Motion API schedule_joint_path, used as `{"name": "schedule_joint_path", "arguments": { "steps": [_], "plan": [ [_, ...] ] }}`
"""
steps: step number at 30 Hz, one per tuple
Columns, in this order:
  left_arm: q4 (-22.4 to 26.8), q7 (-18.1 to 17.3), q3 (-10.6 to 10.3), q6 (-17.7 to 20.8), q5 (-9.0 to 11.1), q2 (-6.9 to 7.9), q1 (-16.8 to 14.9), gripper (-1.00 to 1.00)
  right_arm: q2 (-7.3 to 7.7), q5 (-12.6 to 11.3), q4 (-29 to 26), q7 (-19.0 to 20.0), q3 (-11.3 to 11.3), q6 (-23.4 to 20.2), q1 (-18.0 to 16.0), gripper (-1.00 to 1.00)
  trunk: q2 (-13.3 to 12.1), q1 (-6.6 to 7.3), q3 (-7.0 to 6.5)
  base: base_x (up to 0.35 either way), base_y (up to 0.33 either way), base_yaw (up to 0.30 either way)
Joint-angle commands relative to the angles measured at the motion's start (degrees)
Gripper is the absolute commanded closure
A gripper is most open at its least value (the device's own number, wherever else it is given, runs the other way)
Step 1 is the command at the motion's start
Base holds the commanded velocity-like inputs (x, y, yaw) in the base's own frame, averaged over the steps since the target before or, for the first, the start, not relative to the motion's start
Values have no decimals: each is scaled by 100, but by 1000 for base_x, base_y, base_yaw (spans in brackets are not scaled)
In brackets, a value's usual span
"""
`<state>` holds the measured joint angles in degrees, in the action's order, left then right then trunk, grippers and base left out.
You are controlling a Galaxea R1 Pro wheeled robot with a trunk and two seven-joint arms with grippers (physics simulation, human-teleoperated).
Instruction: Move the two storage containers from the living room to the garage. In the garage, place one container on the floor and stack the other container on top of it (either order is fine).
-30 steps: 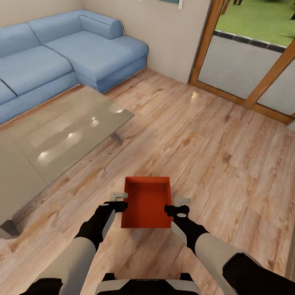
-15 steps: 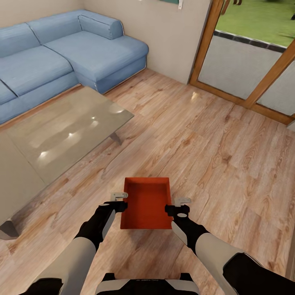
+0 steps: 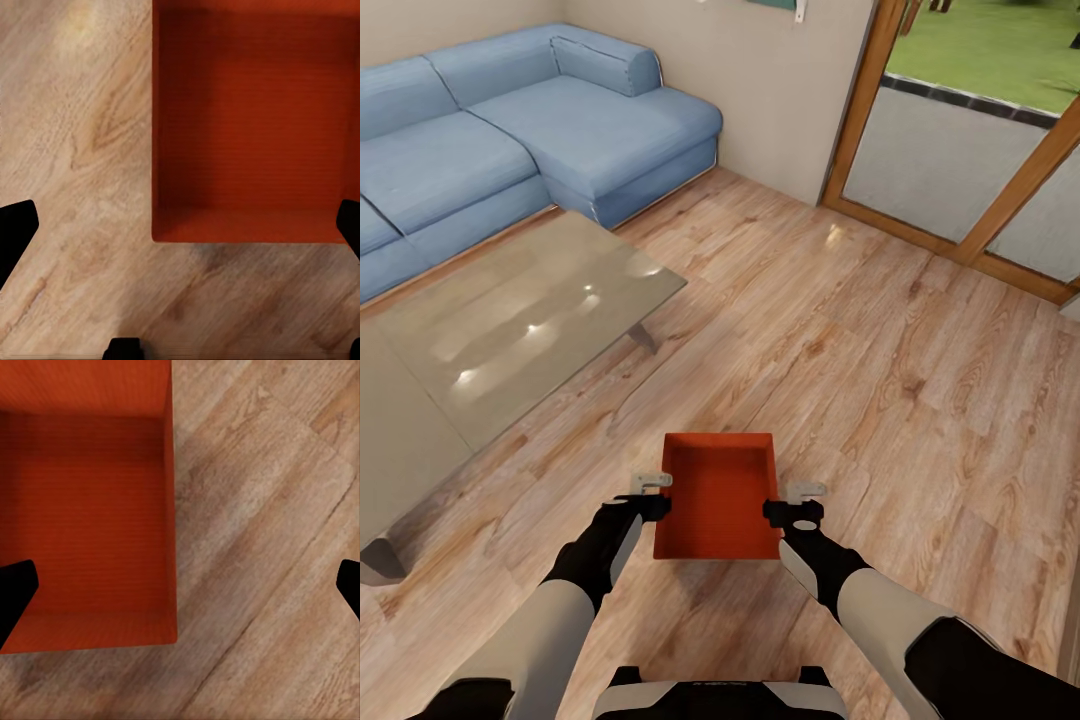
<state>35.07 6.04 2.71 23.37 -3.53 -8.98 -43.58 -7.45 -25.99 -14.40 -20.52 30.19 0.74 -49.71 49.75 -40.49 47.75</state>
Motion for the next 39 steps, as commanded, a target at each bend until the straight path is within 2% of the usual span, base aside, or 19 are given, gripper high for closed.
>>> {"name": "schedule_joint_path", "arguments": {
  "steps": [1,12,18,31,39],
  "plan": [
    [-18,-7,24,42,-45,-7,-1,-100,4,-56,-1,-31,49,7,-4,-100,4,-1,4,0,0,0],
    [-2,62,16,-31,-91,-6,-1,-100,6,-56,-1,-31,49,9,-4,-100,4,-1,4,0,0,0],
    [34,131,11,-261,-57,-7,-1,-100,6,-56,-1,-31,49,14,-4,-100,4,-1,4,0,0,0],
    [19,137,6,-295,-33,-15,-1,-100,8,-56,-1,-31,49,14,-4,-100,4,-1,4,0,0,0],
    [9,159,9,-290,-26,-16,-1,-100,7,-56,-1,-31,49,13,-4,-100,324,-177,147,0,0,0]
  ]
}}
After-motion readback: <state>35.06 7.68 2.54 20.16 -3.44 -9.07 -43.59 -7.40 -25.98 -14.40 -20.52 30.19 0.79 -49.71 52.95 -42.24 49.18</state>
